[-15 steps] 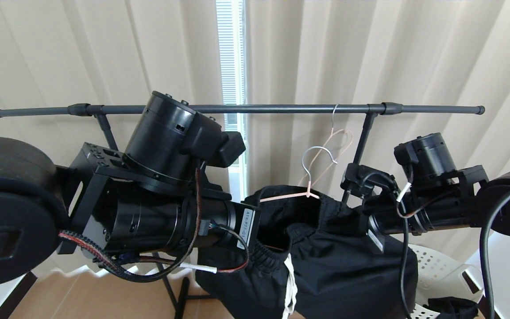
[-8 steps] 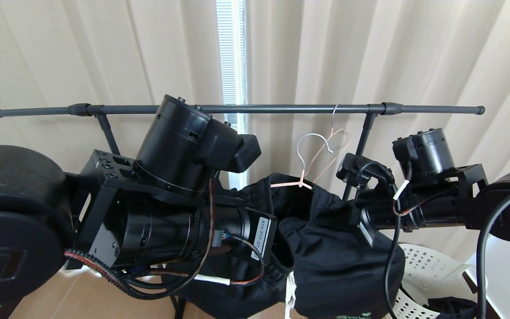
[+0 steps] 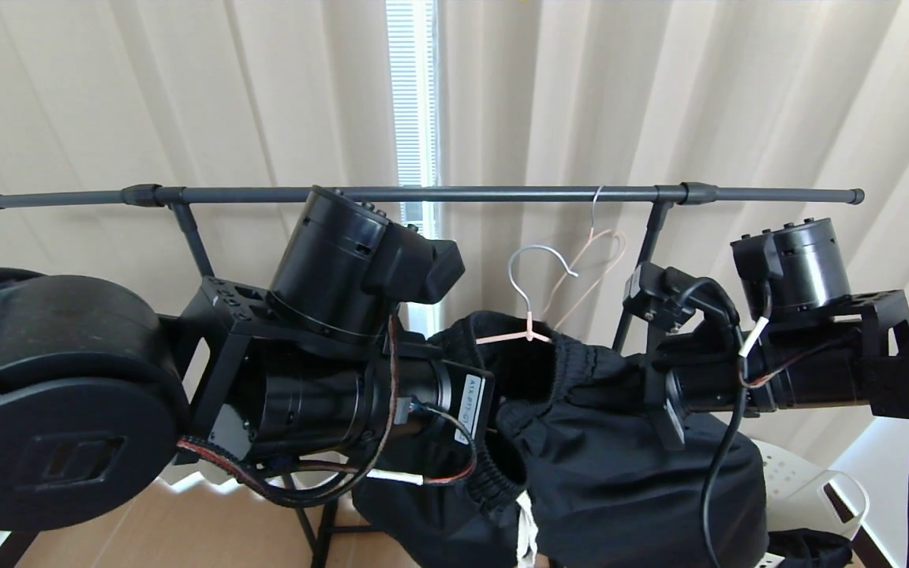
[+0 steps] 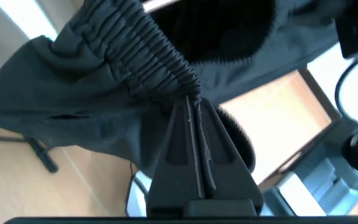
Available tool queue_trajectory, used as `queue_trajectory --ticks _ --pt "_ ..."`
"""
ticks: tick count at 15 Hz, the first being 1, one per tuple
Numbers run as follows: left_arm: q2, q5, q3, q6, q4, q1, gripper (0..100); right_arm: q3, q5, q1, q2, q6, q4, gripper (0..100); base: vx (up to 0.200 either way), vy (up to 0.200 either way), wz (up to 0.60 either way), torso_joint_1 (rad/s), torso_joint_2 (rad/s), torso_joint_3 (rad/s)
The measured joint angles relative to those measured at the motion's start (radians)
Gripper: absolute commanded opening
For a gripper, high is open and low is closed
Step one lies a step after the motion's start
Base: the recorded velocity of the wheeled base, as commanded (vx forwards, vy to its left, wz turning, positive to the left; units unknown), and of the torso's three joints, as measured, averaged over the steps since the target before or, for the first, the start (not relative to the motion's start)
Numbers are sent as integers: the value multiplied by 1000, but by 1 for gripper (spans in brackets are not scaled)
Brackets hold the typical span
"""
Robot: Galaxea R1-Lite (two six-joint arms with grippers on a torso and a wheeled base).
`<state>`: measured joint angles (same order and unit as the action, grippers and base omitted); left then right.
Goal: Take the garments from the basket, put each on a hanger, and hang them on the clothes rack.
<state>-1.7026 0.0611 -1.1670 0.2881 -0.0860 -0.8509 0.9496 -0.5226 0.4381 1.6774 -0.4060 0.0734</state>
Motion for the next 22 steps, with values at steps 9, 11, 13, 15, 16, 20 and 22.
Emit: queue_trajectory --ticks 9,11,13,15,16,20,22 --pt "-11 -1 156 -133 217 3 0 -6 -57 5 -30 3 0 0 0 0 0 0 0 0" --pt "-13 0 161 -143 220 3 0 -13 -67 5 -42 5 0 0 0 0 0 0 0 0" --pt "-16 0 158 -144 221 3 100 -16 -67 11 -51 5 0 0 0 0 0 0 0 0" --pt "-20 0 152 -145 222 4 100 -21 -68 22 -63 5 1 0 0 0 0 0 0 0" --pt "-24 1 147 -143 222 4 100 -24 -68 24 -69 5 0 0 0 0 0 0 0 0" --pt "-37 36 134 -138 222 3 100 -32 -72 27 -88 5 1 0 0 0 0 0 0 0" --pt "-33 51 140 -138 221 1 100 -32 -73 26 -90 5 1 0 0 0 0 0 0 0"
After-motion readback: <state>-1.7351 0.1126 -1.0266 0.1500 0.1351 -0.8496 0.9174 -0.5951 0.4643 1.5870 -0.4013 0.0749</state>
